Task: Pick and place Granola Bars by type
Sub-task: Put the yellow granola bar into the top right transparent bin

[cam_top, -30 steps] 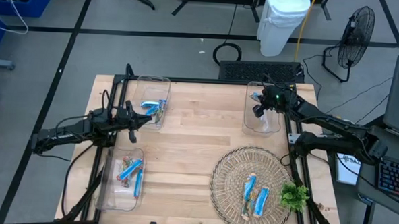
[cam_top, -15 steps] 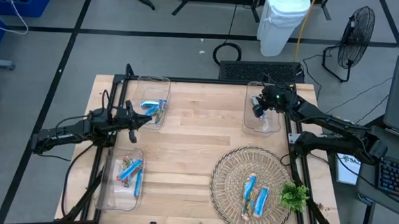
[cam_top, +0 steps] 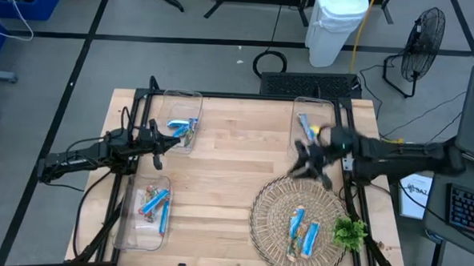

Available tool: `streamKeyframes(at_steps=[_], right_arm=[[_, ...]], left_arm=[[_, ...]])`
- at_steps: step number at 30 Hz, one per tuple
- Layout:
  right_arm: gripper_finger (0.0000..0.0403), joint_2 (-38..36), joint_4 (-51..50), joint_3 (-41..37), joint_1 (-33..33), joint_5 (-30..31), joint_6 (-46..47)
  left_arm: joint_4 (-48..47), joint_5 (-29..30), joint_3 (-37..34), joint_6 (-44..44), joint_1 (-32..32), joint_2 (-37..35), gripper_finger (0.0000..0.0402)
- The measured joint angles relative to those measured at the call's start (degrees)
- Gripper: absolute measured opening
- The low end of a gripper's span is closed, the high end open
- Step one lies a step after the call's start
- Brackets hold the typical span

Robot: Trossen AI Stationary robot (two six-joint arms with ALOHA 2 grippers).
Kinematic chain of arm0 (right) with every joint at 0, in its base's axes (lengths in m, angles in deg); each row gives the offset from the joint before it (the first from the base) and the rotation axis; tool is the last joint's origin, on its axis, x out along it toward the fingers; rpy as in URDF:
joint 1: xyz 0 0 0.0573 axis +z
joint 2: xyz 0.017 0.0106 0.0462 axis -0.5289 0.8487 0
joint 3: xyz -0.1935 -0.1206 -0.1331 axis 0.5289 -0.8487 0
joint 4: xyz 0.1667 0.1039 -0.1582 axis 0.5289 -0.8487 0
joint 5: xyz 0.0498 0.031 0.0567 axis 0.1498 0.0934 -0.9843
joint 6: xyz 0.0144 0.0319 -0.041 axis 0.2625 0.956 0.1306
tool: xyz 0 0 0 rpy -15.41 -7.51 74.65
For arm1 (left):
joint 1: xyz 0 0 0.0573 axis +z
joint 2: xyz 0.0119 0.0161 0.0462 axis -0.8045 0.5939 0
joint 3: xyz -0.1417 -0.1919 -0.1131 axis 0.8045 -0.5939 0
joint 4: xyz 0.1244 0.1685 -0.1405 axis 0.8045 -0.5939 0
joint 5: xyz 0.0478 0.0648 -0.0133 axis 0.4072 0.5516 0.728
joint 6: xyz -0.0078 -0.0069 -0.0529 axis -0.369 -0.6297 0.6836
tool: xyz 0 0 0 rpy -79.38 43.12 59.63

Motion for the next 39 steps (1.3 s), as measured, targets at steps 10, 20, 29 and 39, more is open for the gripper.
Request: streamKeyframes(at_steps=[10,20,29,39], right_arm=[[0.0079,13.8,-1.6,0.0,39.0,41.6,4.1],[0.0174,29.5,-1.3,0.0,44.3,45.2,23.1],[0.0204,32.8,-1.8,0.0,45.2,40.8,28.3],[0.0182,35.8,-3.7,0.0,44.8,40.9,28.7]], left_arm=[[0.0,0.0,0.0,0.0,0.0,0.0,0.0031],[0.0,0.0,0.0,0.0,0.0,0.0,0.0031],[0.0,0.0,0.0,0.0,0.0,0.0,0.0031],[0.0,0.0,0.0,0.0,0.0,0.0,0.0031]])
